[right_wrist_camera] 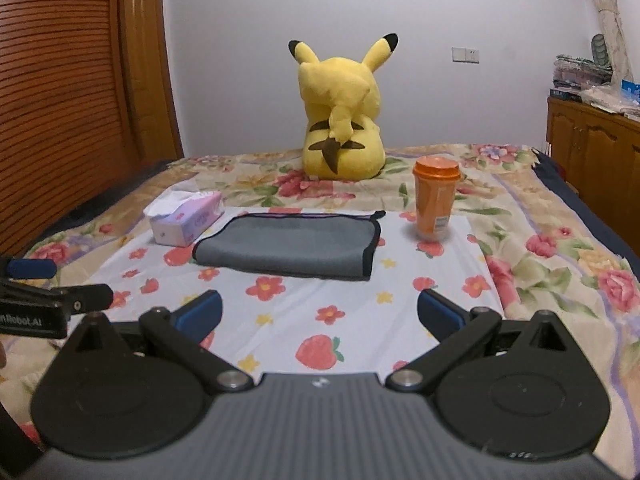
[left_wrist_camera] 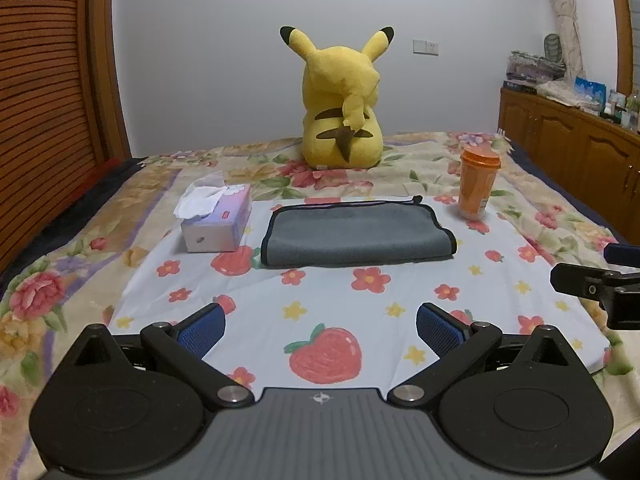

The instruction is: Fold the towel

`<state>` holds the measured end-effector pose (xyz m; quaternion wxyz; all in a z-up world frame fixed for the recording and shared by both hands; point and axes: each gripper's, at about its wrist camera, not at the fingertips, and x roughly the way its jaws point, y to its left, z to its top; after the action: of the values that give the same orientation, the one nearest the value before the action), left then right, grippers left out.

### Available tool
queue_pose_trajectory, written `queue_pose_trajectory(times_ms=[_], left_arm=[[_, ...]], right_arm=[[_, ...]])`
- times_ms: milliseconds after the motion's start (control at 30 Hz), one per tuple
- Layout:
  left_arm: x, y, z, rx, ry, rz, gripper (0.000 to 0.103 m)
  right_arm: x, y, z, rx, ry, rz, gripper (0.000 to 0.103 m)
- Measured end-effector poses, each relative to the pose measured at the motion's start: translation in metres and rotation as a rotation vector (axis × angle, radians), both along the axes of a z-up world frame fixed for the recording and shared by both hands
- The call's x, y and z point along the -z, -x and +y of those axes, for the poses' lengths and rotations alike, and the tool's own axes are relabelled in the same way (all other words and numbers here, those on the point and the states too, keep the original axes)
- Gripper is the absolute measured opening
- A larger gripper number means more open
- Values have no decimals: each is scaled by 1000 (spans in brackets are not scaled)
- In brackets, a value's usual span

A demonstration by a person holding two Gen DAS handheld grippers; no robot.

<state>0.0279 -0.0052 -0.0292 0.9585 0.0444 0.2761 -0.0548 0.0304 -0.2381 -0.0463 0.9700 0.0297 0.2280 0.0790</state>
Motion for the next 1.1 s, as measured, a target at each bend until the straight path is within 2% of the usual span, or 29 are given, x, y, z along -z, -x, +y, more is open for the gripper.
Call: queue_pose_trajectory(times_ms=[600,1100], left_arm=[[-9,11,4,-2,29,-89,103],[-14,17,2,-7,11,-146,103]], right_arm=[[-4,9,-4,29,-2,-51,103],[-9,15,-9,47,-15,-117,103]])
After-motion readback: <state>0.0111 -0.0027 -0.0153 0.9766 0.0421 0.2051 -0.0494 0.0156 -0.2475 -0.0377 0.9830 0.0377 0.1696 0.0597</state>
